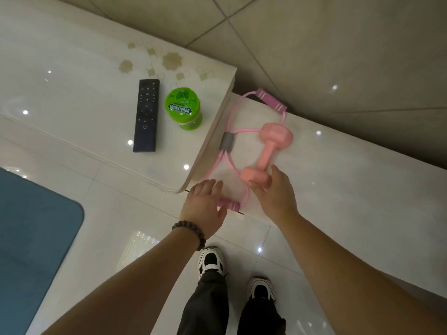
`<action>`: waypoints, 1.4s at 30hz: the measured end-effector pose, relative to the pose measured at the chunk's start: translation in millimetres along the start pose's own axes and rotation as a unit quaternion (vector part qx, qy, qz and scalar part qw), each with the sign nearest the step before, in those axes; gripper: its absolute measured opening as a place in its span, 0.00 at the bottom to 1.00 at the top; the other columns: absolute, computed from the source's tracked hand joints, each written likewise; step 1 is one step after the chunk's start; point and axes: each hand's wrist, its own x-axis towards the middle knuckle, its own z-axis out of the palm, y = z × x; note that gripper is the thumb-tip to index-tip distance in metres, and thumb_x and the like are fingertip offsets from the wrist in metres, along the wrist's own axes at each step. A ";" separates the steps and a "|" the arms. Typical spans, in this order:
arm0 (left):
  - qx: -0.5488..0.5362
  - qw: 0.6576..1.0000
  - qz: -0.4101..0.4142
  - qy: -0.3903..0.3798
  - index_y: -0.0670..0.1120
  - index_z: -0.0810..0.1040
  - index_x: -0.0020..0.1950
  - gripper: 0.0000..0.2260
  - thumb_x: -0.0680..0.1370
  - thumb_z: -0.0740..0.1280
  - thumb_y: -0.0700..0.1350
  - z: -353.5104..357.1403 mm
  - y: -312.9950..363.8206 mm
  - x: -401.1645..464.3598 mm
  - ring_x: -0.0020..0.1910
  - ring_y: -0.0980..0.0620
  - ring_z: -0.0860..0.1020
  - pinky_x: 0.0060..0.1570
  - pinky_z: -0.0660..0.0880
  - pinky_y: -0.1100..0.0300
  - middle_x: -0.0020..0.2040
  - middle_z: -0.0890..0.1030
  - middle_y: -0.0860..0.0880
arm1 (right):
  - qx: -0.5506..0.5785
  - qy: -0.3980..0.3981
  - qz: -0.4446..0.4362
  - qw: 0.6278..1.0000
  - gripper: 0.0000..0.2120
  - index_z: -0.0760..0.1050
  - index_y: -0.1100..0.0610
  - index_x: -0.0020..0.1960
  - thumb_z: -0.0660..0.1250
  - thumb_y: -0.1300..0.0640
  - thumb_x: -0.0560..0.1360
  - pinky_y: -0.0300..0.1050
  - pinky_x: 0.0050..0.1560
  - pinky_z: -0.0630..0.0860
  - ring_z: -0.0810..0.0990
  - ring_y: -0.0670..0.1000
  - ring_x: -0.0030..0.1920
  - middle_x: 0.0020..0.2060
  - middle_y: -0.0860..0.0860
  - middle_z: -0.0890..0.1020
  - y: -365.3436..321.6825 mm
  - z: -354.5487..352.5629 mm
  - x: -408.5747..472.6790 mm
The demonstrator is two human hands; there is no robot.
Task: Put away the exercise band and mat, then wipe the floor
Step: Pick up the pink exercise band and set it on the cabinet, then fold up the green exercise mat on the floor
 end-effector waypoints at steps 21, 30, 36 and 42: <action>-0.033 0.962 -0.244 0.120 0.50 0.50 0.79 0.28 0.81 0.50 0.59 -229.4 120.9 -283.0 0.77 0.49 0.50 0.75 0.46 0.50 0.78 0.56 0.49 | -0.159 0.011 -0.237 0.958 0.26 0.59 0.56 0.75 0.57 0.48 0.80 0.53 0.75 0.53 0.51 0.54 0.76 0.75 0.54 0.59 -108.2 -217.1 -278.8; -0.101 0.888 -0.413 0.177 0.49 0.51 0.79 0.29 0.81 0.50 0.59 -225.2 97.4 -386.1 0.77 0.49 0.50 0.76 0.48 0.51 0.78 0.55 0.49 | -0.194 -0.064 -0.365 0.908 0.24 0.64 0.59 0.72 0.59 0.50 0.79 0.54 0.74 0.55 0.55 0.56 0.75 0.73 0.57 0.64 -171.8 -162.3 -330.3; -0.129 0.813 -0.526 0.215 0.49 0.52 0.78 0.28 0.81 0.51 0.59 -216.2 59.7 -482.5 0.77 0.48 0.52 0.75 0.49 0.50 0.78 0.56 0.49 | -0.242 -0.164 -0.444 0.847 0.26 0.57 0.54 0.76 0.53 0.46 0.81 0.51 0.75 0.50 0.48 0.51 0.76 0.76 0.51 0.56 -217.2 -90.2 -399.8; -0.167 0.732 -0.615 0.241 0.49 0.52 0.78 0.28 0.81 0.52 0.58 -192.1 12.8 -599.6 0.77 0.48 0.51 0.75 0.50 0.50 0.78 0.55 0.48 | -0.282 -0.227 -0.498 0.788 0.26 0.56 0.54 0.76 0.52 0.47 0.81 0.48 0.76 0.45 0.47 0.50 0.77 0.77 0.51 0.53 -250.1 -2.1 -486.6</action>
